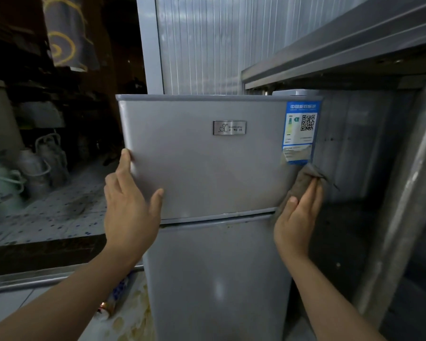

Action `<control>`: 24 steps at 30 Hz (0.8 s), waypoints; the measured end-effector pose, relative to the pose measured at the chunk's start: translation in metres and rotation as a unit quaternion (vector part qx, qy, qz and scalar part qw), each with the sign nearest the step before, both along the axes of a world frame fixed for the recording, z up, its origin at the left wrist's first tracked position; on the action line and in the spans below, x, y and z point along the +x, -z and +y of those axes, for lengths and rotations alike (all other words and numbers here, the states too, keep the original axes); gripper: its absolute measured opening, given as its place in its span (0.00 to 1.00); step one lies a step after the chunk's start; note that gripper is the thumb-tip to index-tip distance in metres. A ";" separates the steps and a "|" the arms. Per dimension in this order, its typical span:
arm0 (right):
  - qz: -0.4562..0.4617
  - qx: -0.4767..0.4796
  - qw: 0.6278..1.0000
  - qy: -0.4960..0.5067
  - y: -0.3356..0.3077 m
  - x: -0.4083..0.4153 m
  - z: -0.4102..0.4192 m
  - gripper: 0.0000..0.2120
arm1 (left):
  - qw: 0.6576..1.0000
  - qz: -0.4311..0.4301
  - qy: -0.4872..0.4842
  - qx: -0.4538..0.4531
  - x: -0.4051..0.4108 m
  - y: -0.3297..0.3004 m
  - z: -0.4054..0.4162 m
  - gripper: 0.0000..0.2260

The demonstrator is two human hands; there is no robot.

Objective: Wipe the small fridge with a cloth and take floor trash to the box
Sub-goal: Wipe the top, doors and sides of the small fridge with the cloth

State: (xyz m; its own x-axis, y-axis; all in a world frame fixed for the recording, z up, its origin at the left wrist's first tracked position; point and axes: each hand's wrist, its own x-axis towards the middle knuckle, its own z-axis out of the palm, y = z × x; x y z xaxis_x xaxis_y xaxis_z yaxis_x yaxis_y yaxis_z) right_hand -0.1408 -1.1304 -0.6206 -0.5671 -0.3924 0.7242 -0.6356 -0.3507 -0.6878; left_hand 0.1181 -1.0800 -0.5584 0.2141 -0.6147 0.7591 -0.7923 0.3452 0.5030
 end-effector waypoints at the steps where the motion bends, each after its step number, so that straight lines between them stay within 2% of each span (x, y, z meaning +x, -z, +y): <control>1: -0.006 0.011 1.000 0.000 0.005 0.001 0.002 0.25 | 1.000 0.003 0.001 0.006 0.000 0.002 0.001 0.39; 5: -0.080 0.040 0.996 0.024 -0.001 0.026 0.008 0.27 | 0.999 0.016 -0.004 0.048 0.000 0.021 0.006 0.38; 7: -0.066 0.023 0.997 0.036 -0.006 0.053 0.011 0.28 | 0.999 0.012 -0.004 0.049 0.000 0.027 0.007 0.36; 10: 0.082 -0.009 0.997 0.011 0.000 0.095 0.022 0.27 | 0.999 0.012 -0.005 0.042 0.003 0.027 0.004 0.36; 12: 0.191 -0.016 0.981 -0.015 0.008 0.097 0.026 0.26 | 0.999 0.014 -0.003 0.044 0.005 0.027 0.004 0.36; 14: 0.232 -0.017 0.973 -0.002 0.006 0.071 0.023 0.25 | 0.999 0.011 0.007 0.041 0.008 0.027 0.004 0.36; 15: 0.214 -0.014 0.977 0.017 0.004 0.054 0.019 0.25 | 0.999 0.009 0.015 0.037 0.009 0.028 0.004 0.36; 17: 0.092 0.003 0.995 0.045 -0.005 0.024 0.011 0.25 | 0.999 0.007 0.026 0.030 0.011 0.028 0.003 0.36; 19: -0.022 0.016 0.998 0.056 -0.014 0.021 0.006 0.26 | 0.999 -0.001 0.026 0.024 0.012 0.029 0.001 0.35; 20: -0.040 0.014 0.997 0.063 -0.016 0.031 0.006 0.27 | 0.999 -0.004 0.025 0.023 0.012 0.030 0.001 0.35; 22: -0.010 -0.006 0.998 0.060 -0.014 0.060 0.009 0.28 | 1.000 -0.008 0.022 0.019 0.013 0.030 0.002 0.35; 24: 0.062 -0.026 0.997 0.036 -0.005 0.096 0.016 0.28 | 1.000 -0.014 0.019 0.012 0.013 0.030 0.002 0.35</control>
